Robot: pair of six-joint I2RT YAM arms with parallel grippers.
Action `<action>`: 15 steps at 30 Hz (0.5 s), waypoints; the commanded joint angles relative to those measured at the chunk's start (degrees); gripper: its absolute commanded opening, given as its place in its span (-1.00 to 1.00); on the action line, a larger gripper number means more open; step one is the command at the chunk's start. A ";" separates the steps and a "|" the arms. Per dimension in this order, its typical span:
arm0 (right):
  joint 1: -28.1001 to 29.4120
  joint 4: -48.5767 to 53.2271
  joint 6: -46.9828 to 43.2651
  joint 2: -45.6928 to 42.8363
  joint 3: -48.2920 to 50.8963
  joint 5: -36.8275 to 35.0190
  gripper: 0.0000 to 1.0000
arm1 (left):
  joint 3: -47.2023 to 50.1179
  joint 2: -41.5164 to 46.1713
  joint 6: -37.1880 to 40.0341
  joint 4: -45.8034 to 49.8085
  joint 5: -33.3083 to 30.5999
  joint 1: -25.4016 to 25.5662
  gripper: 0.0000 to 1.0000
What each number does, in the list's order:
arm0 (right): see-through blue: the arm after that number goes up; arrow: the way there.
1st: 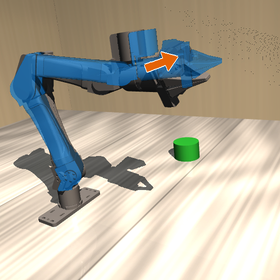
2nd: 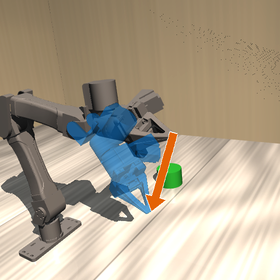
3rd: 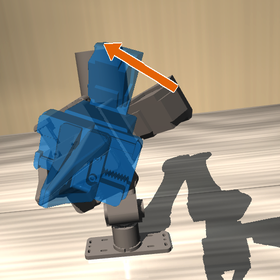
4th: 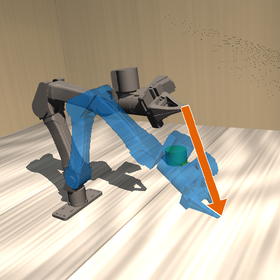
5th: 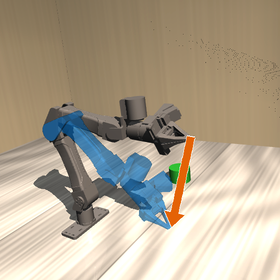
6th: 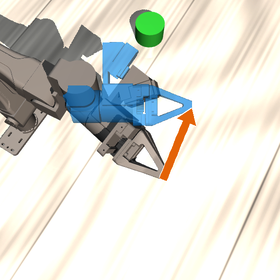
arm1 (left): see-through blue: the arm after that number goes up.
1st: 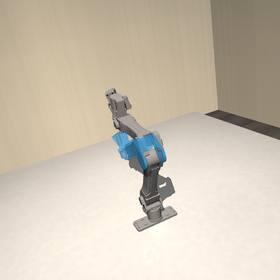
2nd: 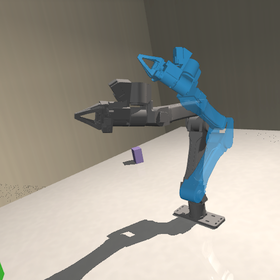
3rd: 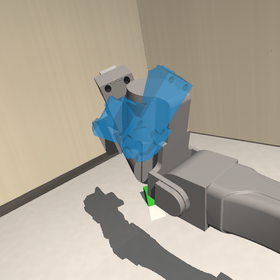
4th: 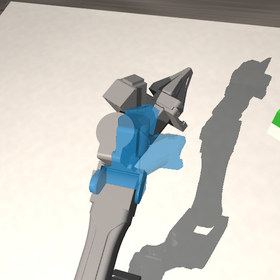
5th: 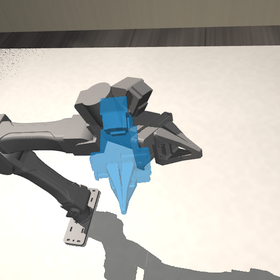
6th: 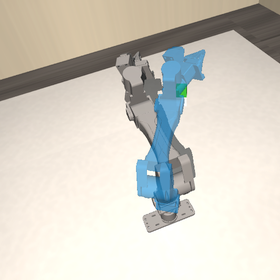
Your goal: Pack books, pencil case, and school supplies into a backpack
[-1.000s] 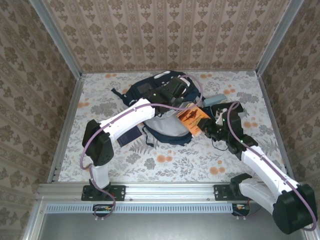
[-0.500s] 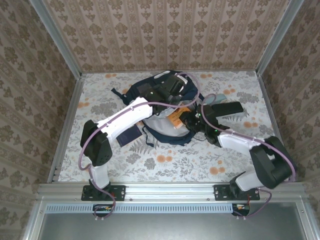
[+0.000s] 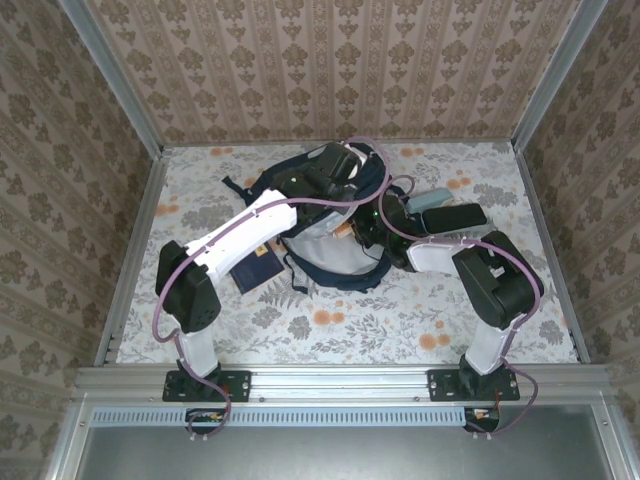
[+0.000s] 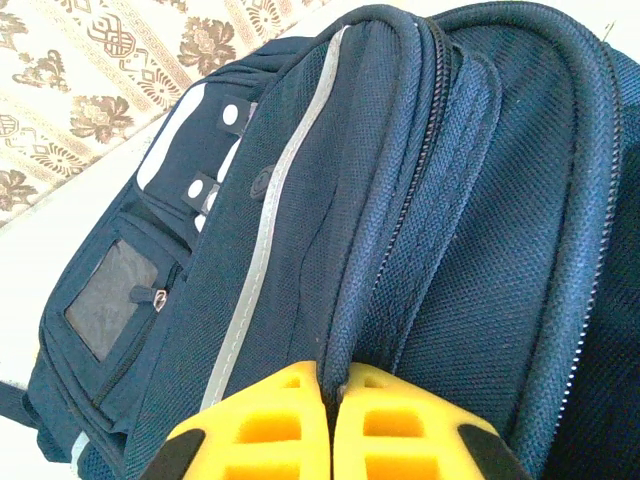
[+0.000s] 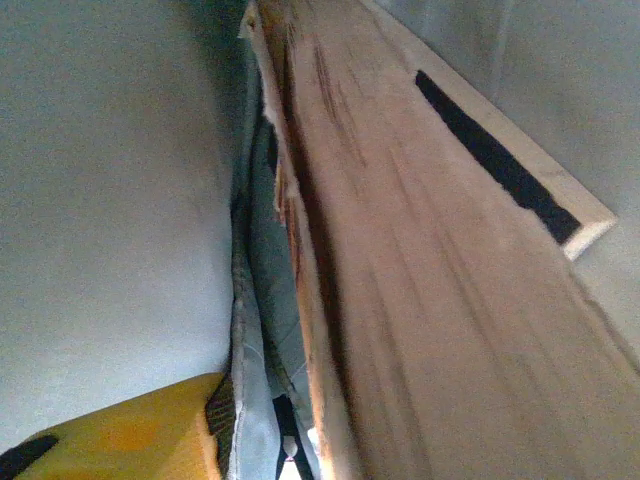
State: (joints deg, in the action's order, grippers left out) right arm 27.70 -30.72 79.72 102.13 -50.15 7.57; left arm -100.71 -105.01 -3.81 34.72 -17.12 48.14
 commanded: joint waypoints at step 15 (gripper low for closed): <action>0.51 13.73 0.34 -3.40 -1.62 5.45 -0.02 | -2.32 4.37 -3.32 -1.76 1.55 -1.38 -0.90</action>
State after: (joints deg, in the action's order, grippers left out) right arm 27.81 -17.37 80.07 98.21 -50.17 10.87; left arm -100.71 -105.01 -4.97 34.72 -15.11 47.48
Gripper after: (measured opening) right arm 0.525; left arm 0.058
